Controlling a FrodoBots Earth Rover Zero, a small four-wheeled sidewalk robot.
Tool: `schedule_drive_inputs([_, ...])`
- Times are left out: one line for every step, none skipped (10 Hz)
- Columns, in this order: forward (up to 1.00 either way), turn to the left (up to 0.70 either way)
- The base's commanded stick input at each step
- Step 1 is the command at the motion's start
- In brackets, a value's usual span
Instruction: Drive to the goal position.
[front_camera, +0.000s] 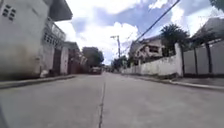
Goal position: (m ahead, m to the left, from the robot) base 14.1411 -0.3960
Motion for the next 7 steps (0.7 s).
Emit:
schedule_drive_inputs([0.7, 0.0])
schedule_drive_inputs([0.7, 0.0])
schedule_drive_inputs([0.7, 0.0])
schedule_drive_inputs([0.7, 0.0])
schedule_drive_inputs([0.7, 0.0])
schedule_drive_inputs([0.7, 0.0])
schedule_drive_inputs([0.7, 0.0])
